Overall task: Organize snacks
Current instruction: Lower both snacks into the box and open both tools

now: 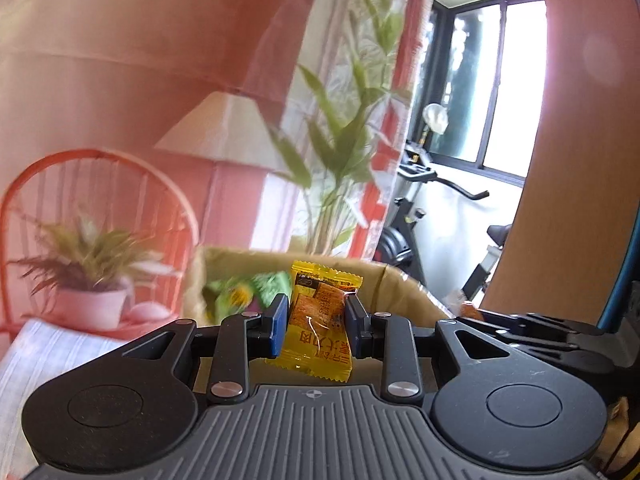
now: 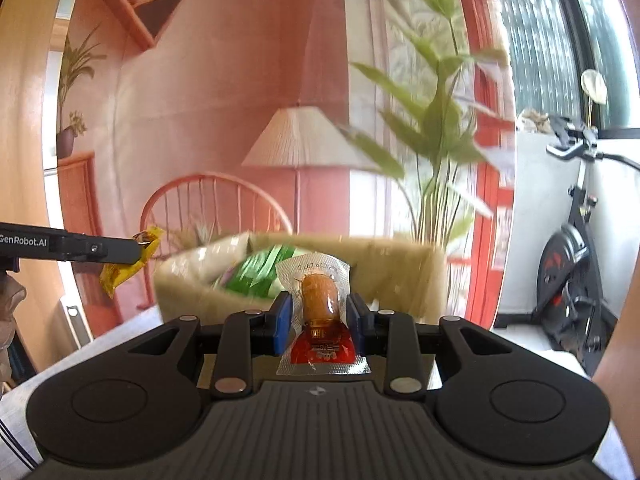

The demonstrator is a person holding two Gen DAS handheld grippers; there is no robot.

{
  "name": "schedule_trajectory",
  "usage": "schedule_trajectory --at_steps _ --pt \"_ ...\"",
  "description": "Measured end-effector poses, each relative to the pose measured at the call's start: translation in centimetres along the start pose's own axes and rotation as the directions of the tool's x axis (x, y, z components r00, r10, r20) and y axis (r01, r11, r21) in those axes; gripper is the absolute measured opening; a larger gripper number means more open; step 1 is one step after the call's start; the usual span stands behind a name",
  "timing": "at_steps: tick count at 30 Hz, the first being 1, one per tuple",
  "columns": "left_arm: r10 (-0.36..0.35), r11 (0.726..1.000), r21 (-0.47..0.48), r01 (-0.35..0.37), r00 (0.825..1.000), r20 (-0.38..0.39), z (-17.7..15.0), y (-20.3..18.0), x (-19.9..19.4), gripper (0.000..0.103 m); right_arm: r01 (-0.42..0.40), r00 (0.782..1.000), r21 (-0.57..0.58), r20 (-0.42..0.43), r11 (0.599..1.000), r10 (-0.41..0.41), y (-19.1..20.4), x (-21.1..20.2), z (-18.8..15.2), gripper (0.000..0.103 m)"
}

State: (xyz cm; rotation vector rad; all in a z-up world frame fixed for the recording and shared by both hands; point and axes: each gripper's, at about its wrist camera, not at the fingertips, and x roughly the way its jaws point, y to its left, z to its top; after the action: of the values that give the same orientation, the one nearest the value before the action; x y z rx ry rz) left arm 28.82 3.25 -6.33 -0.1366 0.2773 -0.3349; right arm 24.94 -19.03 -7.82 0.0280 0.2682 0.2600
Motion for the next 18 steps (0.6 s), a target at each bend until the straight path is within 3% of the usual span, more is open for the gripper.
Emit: schedule_trajectory --at_steps 6,14,15,16,18 --pt "-0.019 0.999 0.031 0.02 0.999 -0.032 1.3 -1.3 5.7 0.032 0.042 0.999 0.013 -0.006 0.999 -0.042 -1.6 4.1 0.8 0.031" --pt "0.003 0.996 0.088 0.005 0.995 -0.099 0.3 -1.3 10.7 0.033 0.069 0.996 -0.024 -0.047 0.997 -0.07 -2.5 8.0 0.6 0.036" --pt "0.007 0.996 0.094 0.003 0.994 -0.108 0.1 -1.3 10.8 0.037 0.073 0.996 -0.019 -0.053 0.997 -0.074 -2.7 8.3 0.5 0.038" --pt "0.016 0.995 0.099 -0.005 0.994 -0.112 -0.1 -1.1 10.8 0.048 0.078 0.995 -0.013 -0.058 0.997 -0.078 -2.9 8.5 0.3 0.041" --pt "0.033 0.994 0.103 -0.022 0.994 -0.103 -0.2 -0.8 10.4 0.061 0.081 0.995 0.002 -0.066 0.997 -0.081 -3.2 8.6 0.0 0.041"
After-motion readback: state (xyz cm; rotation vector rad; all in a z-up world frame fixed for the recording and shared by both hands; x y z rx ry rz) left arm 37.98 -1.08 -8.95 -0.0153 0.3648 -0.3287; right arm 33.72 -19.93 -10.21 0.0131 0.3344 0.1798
